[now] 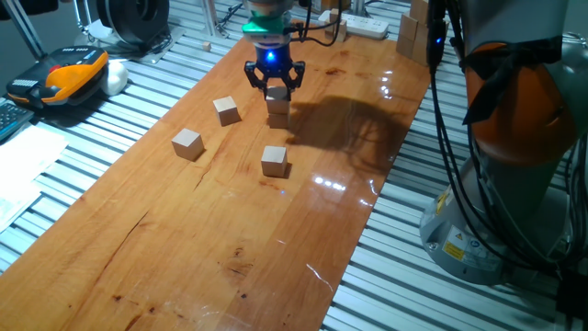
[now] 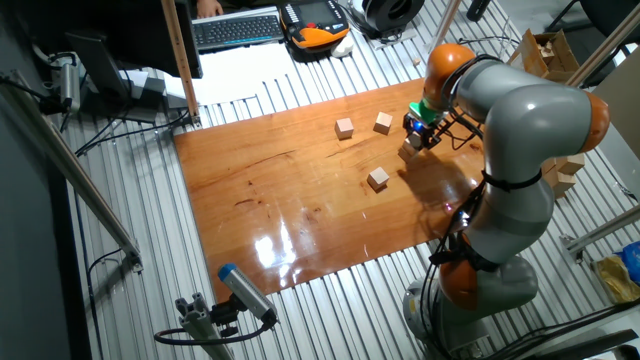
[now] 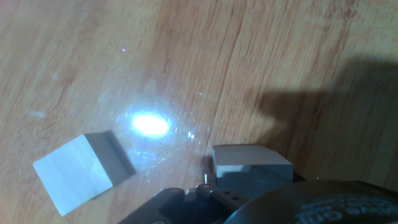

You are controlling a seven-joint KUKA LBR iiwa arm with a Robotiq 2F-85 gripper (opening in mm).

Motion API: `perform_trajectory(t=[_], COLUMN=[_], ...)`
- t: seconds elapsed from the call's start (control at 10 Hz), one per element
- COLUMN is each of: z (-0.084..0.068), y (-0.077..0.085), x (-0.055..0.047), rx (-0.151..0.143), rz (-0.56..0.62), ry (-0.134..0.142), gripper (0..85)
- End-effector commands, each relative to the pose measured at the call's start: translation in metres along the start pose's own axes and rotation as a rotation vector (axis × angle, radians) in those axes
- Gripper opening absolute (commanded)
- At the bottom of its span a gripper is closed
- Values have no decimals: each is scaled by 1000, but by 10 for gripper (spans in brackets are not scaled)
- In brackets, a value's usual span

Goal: Stack the blocks in a vertical line of five

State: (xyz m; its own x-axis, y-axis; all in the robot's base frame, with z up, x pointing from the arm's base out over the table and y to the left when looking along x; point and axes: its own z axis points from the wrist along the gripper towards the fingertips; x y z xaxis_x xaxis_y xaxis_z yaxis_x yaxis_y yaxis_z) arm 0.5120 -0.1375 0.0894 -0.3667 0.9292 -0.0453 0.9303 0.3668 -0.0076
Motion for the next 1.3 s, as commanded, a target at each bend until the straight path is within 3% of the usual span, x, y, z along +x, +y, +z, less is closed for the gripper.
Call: perform_trajectory(t=[0.0,0.2,0.3,0.6,0.7,1.2], z=[-1,0,0,0,0,-8], y=[0,0,0,0,0,-1], x=[0,0,0,0,0,-4], rx=[0,0,0,-4,-5,-15], rz=[3,7,9,26,30,15], ry=[-1,-1,-1,4,5,12], gripper=[510,510,680,680,850,850])
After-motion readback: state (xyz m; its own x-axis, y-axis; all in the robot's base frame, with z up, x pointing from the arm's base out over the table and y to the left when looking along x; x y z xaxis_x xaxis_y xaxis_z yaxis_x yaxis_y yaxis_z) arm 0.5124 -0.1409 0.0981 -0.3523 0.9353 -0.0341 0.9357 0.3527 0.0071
